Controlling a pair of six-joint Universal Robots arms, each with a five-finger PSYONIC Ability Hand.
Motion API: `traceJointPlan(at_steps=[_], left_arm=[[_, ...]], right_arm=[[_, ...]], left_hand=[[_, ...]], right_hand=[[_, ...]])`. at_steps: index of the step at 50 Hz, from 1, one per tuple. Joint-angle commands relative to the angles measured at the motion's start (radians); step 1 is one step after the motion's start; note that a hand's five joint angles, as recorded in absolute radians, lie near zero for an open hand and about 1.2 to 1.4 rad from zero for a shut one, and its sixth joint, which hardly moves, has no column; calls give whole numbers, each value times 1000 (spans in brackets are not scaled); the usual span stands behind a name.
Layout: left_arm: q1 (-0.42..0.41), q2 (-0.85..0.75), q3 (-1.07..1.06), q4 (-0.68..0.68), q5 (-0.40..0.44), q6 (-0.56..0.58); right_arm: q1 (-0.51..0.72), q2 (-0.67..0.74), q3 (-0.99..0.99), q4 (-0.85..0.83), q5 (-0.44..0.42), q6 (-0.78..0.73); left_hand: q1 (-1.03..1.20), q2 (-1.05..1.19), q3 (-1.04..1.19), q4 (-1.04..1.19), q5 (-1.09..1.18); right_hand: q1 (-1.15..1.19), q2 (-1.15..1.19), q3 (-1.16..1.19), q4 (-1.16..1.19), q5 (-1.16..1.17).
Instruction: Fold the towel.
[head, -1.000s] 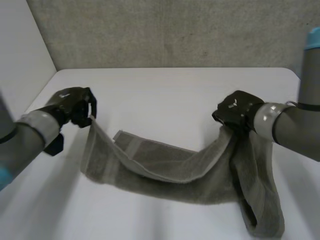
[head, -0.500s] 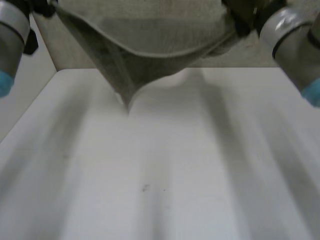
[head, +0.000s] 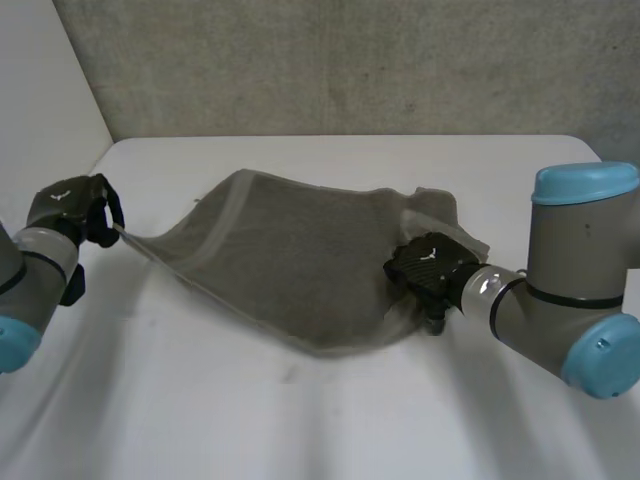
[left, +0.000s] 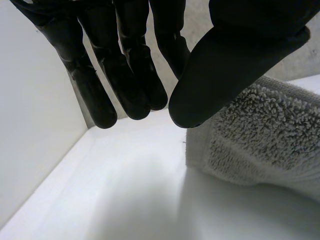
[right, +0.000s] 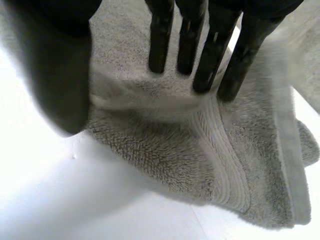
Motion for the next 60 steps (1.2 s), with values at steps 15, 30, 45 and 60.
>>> traceJointPlan(at_steps=[15,30,45,60], left_arm=[[20,64,-48,-4,61,-8],[19,62,-62,1,61,-8],[20,62,-62,1,61,-8],[23,62,-62,1,62,-8]], right_arm=[[-14,-26,-167,-17,-33,-384],[-9,197,-343,34,-213,-673],[-11,438,-541,166,-219,-726],[-20,320,-583,80,-110,-587]], left_hand=[[203,178,180,177,194],[203,178,180,177,194],[203,178,180,177,194],[203,178,180,177,194]], right_hand=[[-209,-213,-225,-224,-200],[-97,-101,-113,-112,-89],[193,189,177,178,201],[930,925,913,914,938]])
